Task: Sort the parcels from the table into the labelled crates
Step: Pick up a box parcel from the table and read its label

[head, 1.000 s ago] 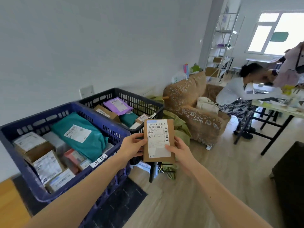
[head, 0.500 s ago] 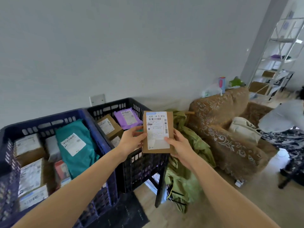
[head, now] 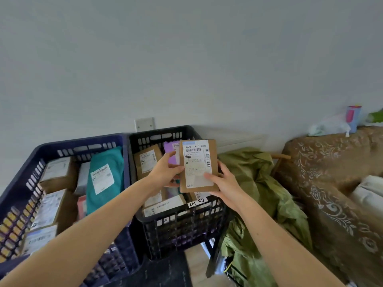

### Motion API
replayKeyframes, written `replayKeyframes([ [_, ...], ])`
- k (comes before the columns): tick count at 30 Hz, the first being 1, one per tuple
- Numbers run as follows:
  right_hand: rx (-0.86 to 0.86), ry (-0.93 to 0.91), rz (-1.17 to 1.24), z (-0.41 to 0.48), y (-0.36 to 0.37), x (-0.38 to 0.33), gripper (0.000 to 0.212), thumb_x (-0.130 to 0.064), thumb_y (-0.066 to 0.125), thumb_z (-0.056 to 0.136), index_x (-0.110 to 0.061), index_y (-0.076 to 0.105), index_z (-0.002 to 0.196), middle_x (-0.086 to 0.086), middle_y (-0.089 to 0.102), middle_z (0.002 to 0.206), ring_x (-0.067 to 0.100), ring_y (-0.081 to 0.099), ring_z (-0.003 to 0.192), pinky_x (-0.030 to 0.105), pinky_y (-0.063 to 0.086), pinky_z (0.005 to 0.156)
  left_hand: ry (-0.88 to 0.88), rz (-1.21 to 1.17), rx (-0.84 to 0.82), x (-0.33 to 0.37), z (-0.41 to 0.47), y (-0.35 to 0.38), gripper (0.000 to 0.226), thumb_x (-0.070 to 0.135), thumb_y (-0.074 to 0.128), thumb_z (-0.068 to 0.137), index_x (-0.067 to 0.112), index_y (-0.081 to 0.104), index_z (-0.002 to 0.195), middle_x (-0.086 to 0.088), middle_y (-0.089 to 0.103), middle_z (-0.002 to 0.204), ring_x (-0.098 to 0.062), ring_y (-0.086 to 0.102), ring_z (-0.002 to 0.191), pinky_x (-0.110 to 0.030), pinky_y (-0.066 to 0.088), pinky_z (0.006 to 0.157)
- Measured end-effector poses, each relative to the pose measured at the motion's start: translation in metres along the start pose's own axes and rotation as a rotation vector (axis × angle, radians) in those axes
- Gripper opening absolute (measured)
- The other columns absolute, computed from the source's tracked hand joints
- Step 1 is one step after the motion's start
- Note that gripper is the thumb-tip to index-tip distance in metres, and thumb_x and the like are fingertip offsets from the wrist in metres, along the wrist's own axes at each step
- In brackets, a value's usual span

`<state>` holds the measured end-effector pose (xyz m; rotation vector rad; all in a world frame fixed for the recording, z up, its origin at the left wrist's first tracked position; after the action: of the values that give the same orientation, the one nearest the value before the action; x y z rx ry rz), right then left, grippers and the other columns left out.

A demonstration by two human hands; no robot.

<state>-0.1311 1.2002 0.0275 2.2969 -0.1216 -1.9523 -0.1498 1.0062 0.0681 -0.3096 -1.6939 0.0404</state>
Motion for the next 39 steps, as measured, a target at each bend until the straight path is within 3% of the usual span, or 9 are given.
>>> replayKeyframes([
  [3,-0.029,0.015,-0.044,0.023,0.000,0.005,0.071,-0.009,0.065,0.089,-0.029,0.032,0.148,0.003,0.059,0.131,0.023,0.059,0.116,0.049,0.050,0.098,-0.053,0.018,0.000,-0.008,0.023,-0.006,0.066,0.011,0.054,0.096,0.039,0.022,0.147,-0.009,0.067,0.114,-0.028,0.070,0.095,-0.051,0.057,0.081],
  [9,-0.072,0.063,-0.068,0.070,0.000,0.011,0.070,-0.010,0.065,0.088,-0.030,0.032,0.146,0.004,0.056,0.133,0.023,0.058,0.115,0.044,0.054,0.089,-0.084,0.068,-0.044,-0.017,0.068,-0.017,0.067,0.019,0.056,0.097,0.061,0.021,0.136,-0.008,0.069,0.107,-0.026,0.072,0.087,-0.040,0.060,0.066],
  [13,-0.070,0.080,-0.103,0.103,-0.003,0.012,0.067,-0.009,0.067,0.087,-0.029,0.036,0.144,0.002,0.060,0.128,0.021,0.062,0.110,0.042,0.056,0.085,-0.106,0.023,-0.022,-0.027,0.100,-0.025,0.060,0.019,0.059,0.095,0.052,0.028,0.134,-0.005,0.070,0.106,-0.024,0.072,0.086,-0.037,0.059,0.067],
  [18,-0.033,0.129,-0.154,0.138,-0.007,0.016,0.060,-0.009,0.067,0.088,-0.029,0.042,0.139,-0.003,0.063,0.118,0.014,0.065,0.101,0.026,0.056,0.065,-0.090,-0.008,0.047,-0.040,0.138,-0.032,0.047,0.016,0.061,0.093,0.031,0.036,0.130,-0.004,0.064,0.115,-0.022,0.068,0.096,-0.035,0.058,0.071],
  [23,0.028,0.123,-0.245,0.166,-0.013,0.021,0.056,-0.010,0.067,0.088,-0.023,0.046,0.137,-0.001,0.063,0.119,0.015,0.064,0.102,0.028,0.055,0.072,-0.091,-0.033,0.137,-0.054,0.172,-0.038,0.036,0.015,0.066,0.088,0.014,0.044,0.116,-0.010,0.058,0.122,-0.025,0.064,0.105,-0.046,0.057,0.085],
  [29,0.121,0.077,-0.351,0.187,-0.018,0.027,0.059,-0.011,0.073,0.083,-0.012,0.048,0.137,0.003,0.060,0.124,0.013,0.061,0.104,0.016,0.048,0.071,-0.143,0.006,0.133,-0.070,0.186,-0.042,0.044,0.017,0.071,0.085,0.013,0.048,0.123,-0.011,0.062,0.112,-0.024,0.068,0.094,-0.042,0.058,0.084],
  [32,0.137,0.071,-0.370,0.194,-0.013,0.030,0.063,-0.010,0.072,0.084,-0.011,0.043,0.139,0.004,0.056,0.126,0.012,0.058,0.102,0.013,0.045,0.065,-0.177,0.045,0.070,-0.078,0.185,-0.045,0.048,0.017,0.070,0.086,0.014,0.053,0.131,-0.008,0.066,0.107,-0.020,0.068,0.093,-0.031,0.058,0.077],
  [34,0.147,0.059,-0.395,0.200,-0.011,0.032,0.064,-0.009,0.071,0.084,-0.010,0.040,0.141,0.007,0.054,0.130,0.015,0.057,0.104,0.014,0.045,0.068,-0.202,0.063,0.066,-0.084,0.183,-0.047,0.045,0.017,0.071,0.086,0.013,0.055,0.128,-0.004,0.067,0.103,-0.015,0.065,0.095,-0.024,0.055,0.071],
  [39,0.130,-0.008,-0.431,0.211,-0.009,0.027,0.071,-0.008,0.072,0.083,-0.015,0.035,0.143,0.008,0.047,0.138,0.016,0.054,0.110,0.015,0.046,0.067,-0.239,0.047,0.107,-0.086,0.183,-0.048,0.033,0.015,0.071,0.086,0.008,0.059,0.116,-0.008,0.067,0.106,-0.017,0.065,0.097,-0.027,0.056,0.074],
])
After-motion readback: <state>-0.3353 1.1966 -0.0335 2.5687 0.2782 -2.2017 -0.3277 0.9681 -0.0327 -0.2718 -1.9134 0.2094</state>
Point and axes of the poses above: each hand's wrist, its own z-axis towards the middle knuckle, its own y-axis out of the palm, x = y × z, the point moved 3 cm from there along z, towards the middle knuckle
